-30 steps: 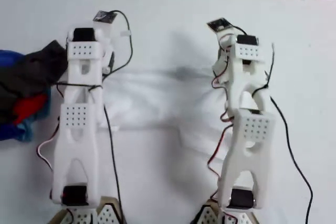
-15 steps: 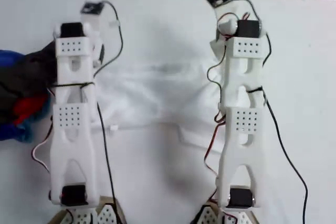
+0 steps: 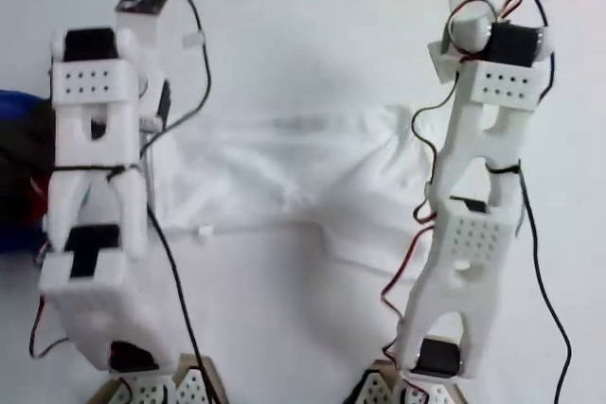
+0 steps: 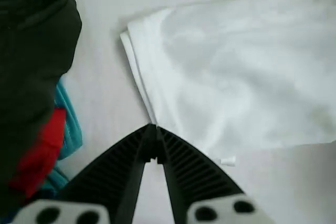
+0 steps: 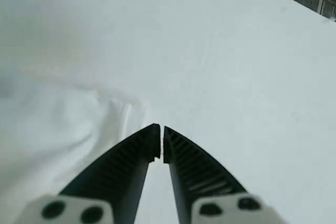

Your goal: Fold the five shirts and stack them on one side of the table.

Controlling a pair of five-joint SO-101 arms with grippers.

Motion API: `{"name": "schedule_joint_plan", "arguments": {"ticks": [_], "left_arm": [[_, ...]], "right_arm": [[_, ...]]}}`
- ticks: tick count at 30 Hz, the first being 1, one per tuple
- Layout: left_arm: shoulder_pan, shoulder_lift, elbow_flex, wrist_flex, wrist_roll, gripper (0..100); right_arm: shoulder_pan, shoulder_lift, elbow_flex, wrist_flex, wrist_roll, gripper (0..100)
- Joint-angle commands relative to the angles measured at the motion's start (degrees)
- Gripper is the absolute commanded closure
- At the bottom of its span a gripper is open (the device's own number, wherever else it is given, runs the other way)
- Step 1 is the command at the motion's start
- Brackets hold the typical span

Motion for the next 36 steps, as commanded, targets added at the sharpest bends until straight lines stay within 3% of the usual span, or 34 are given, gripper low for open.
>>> {"name": "schedule_joint_plan", "arguments": {"ticks": [1, 6, 13, 18, 23, 30, 36], "left_arm": [[-0.2, -10.5, 18.8, -9.2, -0.4, 97], [-0.4, -19.3, 42.7, -27.3, -0.3, 97], [-0.4, -22.6, 60.8, -47.9, 0.2, 97], [-0.1, -22.6, 64.2, -50.1, 0.4, 97], [-0.1, -22.6, 68.4, -55.7, 0.4, 97], [-0.1, -22.7, 69.1, -56.3, 0.4, 97], [-0.1, -22.6, 69.1, -56.4, 0.4, 97]], "right_arm": [[-0.5, -15.6, 15.0, 1.5, -0.4, 97.4], [-3.3, -34.2, 43.3, 1.4, 0.2, 97.8], [-16.4, -57.4, 82.7, -1.2, 4.7, 97.8], [-18.1, -68.1, 107.4, -16.6, 4.5, 97.4], [-18.4, -70.2, 123.3, -27.9, 4.7, 96.5], [-18.0, -68.3, 126.9, -32.5, 4.8, 81.9], [-17.9, -59.0, 126.6, -43.2, 4.9, 84.4]]}}
